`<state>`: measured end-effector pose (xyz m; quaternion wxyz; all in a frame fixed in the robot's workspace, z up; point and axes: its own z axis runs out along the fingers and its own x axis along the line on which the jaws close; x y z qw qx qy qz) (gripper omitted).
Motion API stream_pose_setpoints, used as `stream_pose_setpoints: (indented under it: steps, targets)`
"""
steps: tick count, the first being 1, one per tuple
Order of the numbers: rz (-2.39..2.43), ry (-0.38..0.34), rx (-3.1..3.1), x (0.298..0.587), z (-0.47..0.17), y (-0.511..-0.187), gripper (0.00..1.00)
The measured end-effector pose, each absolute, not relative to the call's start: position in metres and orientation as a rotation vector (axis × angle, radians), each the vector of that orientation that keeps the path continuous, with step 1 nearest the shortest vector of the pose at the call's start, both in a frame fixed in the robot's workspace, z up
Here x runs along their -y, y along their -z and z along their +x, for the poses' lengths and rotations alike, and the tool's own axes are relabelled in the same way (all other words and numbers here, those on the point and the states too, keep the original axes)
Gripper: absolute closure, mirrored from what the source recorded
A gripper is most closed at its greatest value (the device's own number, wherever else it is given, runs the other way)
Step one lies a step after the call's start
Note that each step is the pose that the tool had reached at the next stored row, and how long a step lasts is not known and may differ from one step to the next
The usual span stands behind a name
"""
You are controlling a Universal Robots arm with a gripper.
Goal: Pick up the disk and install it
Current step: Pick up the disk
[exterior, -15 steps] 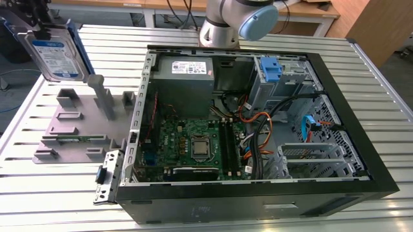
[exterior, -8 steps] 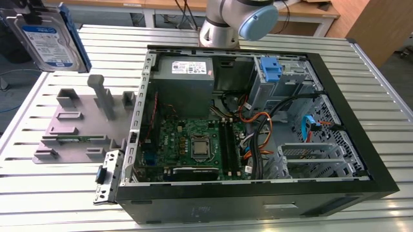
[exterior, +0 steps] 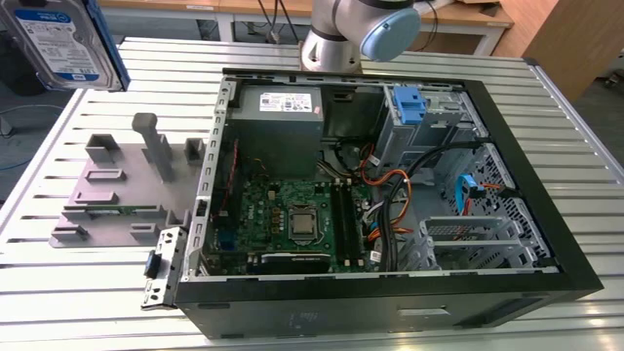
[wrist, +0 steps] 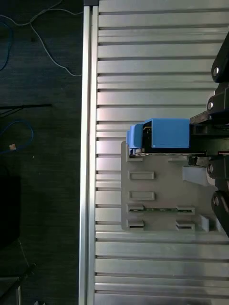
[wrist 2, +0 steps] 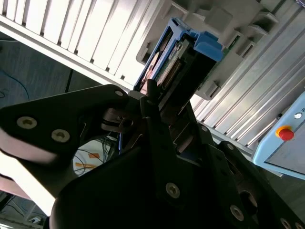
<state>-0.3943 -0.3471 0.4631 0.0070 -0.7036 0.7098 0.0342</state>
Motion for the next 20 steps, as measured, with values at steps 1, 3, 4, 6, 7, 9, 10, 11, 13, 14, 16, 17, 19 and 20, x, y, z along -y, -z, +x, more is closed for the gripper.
stream_pose_setpoints:
  steps: [1, 3, 4, 6, 7, 9, 10, 11, 13, 14, 16, 17, 19, 20]
  targets:
    - [-2.201, -0.107, -2.220, 0.347, -0.394, -0.467, 0.65]
    - [-2.200, -0.107, -2.220, 0.347, -0.394, -0.473, 0.65]
    - [-2.200, -0.107, -2.220, 0.347, -0.394, -0.475, 0.65]
    - [-2.200, -0.107, -2.220, 0.347, -0.394, -0.476, 0.65]
    - [-2.200, -0.107, -2.220, 0.347, -0.394, -0.476, 0.65]
    - [-2.200, -0.107, -2.220, 0.347, -0.394, -0.476, 0.65]
    - [-2.201, -0.107, -2.220, 0.347, -0.394, -0.476, 0.65]
    - [-2.201, -0.107, -2.220, 0.347, -0.393, -0.476, 0.65]
    - [-2.201, -0.107, -2.220, 0.347, -0.390, -0.476, 0.65]
    - [-2.201, -0.107, -2.220, 0.347, -0.388, -0.476, 0.65]
    - [-2.201, -0.107, -2.220, 0.347, -0.384, -0.476, 0.65]
    - [-2.201, -0.107, -2.220, 0.347, -0.382, -0.476, 0.65]
    - [-2.200, -0.107, -2.220, 0.347, -0.377, -0.476, 0.65]
    - [-2.200, -0.107, -2.220, 0.347, -0.375, -0.476, 0.65]
